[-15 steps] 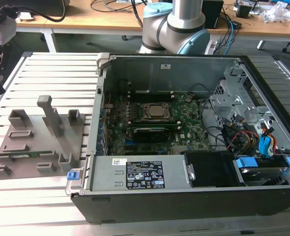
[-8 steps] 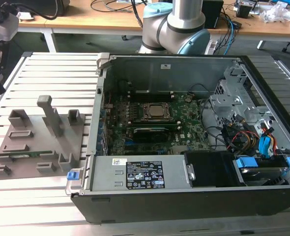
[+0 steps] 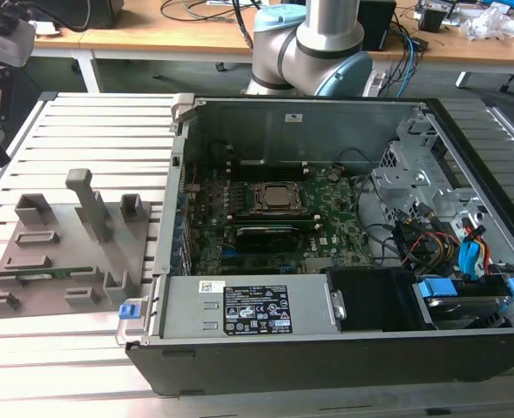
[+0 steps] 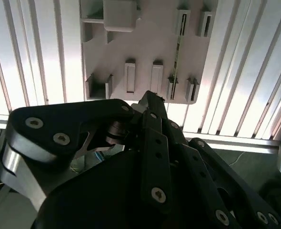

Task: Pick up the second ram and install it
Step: 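Pick up the second ram and move it above second insertion slot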

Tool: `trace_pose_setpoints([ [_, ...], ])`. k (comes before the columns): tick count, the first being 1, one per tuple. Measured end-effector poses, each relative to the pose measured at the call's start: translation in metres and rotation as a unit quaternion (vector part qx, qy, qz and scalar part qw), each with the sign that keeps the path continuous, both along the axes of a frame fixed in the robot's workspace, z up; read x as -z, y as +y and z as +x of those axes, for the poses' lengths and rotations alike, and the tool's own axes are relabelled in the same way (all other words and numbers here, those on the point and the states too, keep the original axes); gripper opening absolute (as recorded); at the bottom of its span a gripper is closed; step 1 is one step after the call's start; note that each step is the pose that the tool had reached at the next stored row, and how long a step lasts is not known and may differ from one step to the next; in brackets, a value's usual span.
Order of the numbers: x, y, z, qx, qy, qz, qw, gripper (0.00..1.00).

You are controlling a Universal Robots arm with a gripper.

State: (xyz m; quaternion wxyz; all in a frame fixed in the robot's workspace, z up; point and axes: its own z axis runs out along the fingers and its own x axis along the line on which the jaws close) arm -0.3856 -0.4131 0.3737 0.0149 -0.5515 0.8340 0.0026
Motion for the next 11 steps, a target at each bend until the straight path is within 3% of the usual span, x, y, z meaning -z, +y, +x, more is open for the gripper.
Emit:
trace_pose_setpoints([
  [3,0.0001,-0.0001,0.0001,-0.036,0.0,-0.0018,0.9994,0.1],
  [5,0.0,0.0,0.0,-0.045,0.0002,-0.0035,0.999,0.1],
  [6,0.0,0.0,0.0001,-0.047,0.0029,-0.0041,0.9989,0.1],
  [7,0.0,0.0,0.0,-0.05,0.01,-0.004,0.9987,0.1],
  [8,0.0,0.0,0.0,-0.054,0.0144,-0.0041,0.9984,0.1],
  [11,0.0,0.0,0.0,-0.086,0.0157,-0.0049,0.9961,0.1],
])
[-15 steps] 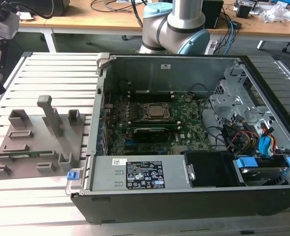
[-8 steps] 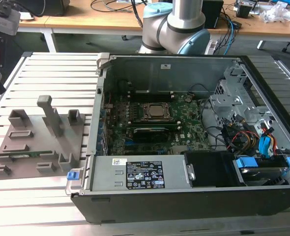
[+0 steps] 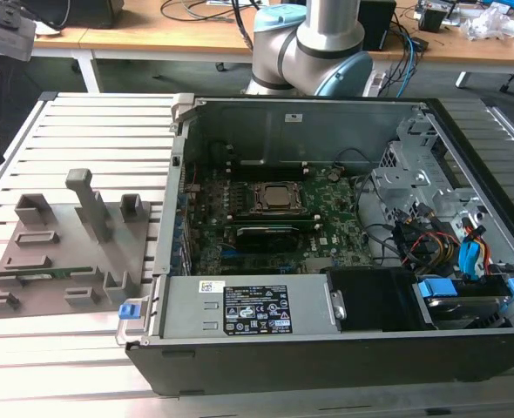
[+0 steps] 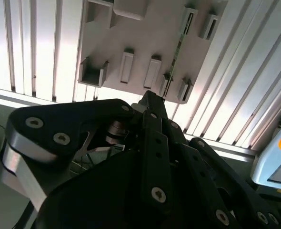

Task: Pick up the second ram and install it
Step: 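Pick up the second ram and move it above second insertion slot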

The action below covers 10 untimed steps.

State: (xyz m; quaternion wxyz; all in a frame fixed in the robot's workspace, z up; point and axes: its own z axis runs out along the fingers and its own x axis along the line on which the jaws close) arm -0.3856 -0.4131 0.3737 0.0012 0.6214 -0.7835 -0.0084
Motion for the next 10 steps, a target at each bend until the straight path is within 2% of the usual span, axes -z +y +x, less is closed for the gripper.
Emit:
trace_pose_setpoints([
  [6,0.0,0.0,0.0,-0.035,0.0,0.0,0.9994,0.1],
  [10,0.0,0.0,0.0,-0.038,0.0,0.0,0.9993,0.11],
])
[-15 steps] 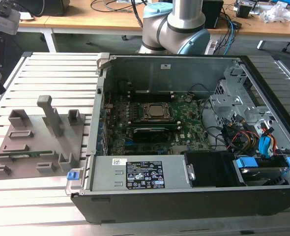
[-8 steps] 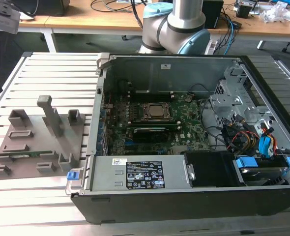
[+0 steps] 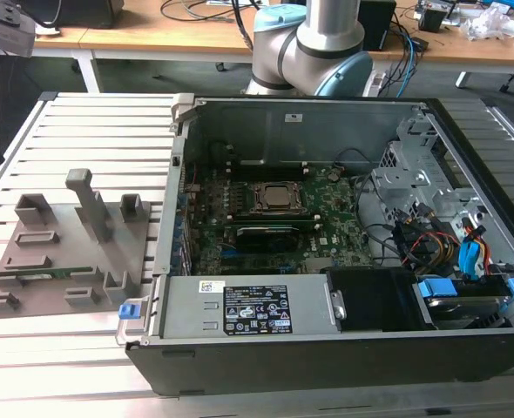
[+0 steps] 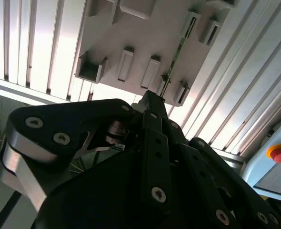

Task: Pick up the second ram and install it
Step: 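Pick up the second ram and move it above second insertion slot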

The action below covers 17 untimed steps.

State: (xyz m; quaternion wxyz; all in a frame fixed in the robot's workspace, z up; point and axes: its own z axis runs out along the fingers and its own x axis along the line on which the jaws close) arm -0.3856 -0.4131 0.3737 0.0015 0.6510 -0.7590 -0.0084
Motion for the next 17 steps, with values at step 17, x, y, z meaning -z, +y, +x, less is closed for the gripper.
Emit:
trace_pose_setpoints([
  [17,0.0164,-0.0077,0.011,-0.01,0.0004,-0.0032,0.9999,0.3],
])
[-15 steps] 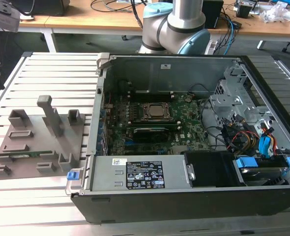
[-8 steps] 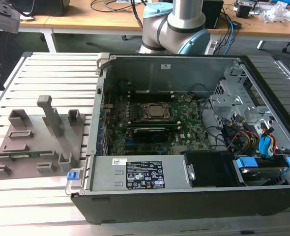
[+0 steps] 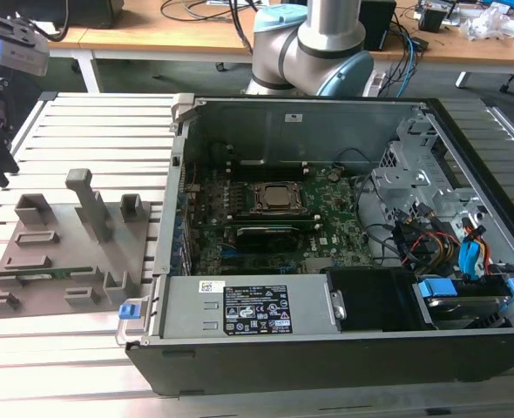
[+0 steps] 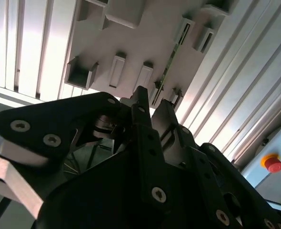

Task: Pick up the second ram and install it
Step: 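Pick up the second ram and move it above second insertion slot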

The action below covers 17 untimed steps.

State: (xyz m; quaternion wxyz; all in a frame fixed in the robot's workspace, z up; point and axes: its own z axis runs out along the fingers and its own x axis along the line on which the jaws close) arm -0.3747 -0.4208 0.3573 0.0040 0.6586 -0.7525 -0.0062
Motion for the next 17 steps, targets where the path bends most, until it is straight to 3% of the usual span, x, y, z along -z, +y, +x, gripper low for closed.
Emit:
trace_pose_setpoints([
  [17,0.0166,0.0,0.01,-0.001,0.0,-0.0052,1.0,0.3],
])
